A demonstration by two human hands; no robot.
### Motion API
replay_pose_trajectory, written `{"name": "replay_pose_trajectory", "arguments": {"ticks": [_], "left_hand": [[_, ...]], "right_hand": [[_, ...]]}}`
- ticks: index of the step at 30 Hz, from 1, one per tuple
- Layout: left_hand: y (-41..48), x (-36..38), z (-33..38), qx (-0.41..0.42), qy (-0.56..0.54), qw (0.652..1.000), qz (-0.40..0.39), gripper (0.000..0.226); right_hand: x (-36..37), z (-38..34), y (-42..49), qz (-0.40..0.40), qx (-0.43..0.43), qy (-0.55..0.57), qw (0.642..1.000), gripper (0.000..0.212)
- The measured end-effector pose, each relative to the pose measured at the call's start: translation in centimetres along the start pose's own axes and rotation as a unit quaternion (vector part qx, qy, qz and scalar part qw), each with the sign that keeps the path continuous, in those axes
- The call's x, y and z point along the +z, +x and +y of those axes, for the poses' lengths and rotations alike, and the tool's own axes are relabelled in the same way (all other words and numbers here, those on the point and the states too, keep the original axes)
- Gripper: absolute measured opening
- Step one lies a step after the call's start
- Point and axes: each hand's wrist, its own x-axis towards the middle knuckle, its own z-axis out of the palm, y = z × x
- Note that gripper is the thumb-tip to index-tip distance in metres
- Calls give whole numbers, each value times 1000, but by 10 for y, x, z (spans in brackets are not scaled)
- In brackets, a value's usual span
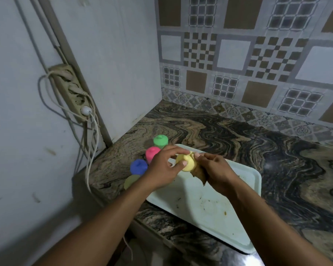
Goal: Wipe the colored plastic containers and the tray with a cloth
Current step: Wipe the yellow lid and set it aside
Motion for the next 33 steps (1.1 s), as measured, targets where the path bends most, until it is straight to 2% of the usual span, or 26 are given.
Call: {"name": "replay_pose_trajectory", "arguments": {"ticks": [2, 5, 8, 9, 15, 22, 25, 33], "left_hand": [[-7, -8, -10, 16, 17, 1000, 14, 20], [-22, -18, -15, -21, 19, 997, 75, 16], [-41, -30, -29, -32, 56, 989, 135, 16], [-48, -34, -35, -35, 73, 986, 144, 16], [-89, -50, -74, -63, 150, 961, 224, 22], [-108, -47, -95, -109, 191, 950, 220, 23], [-104, -50, -97, -110, 211, 943, 233, 23], [-99, -54, -104, -111, 209, 946, 222, 22]], "right_hand": [[12, 3, 2, -36, 22, -16, 999, 39], [27, 8, 6, -86, 70, 45, 993, 43], [31, 13, 10, -126, 122, 77, 982, 28], [30, 16, 11, -127, 133, 78, 980, 23], [41, 39, 15, -115, 194, 71, 972, 28], [55, 65, 17, -87, 201, 44, 975, 21], [65, 74, 22, -75, 189, 27, 979, 27], [90, 78, 32, -49, 182, -15, 982, 22]]}}
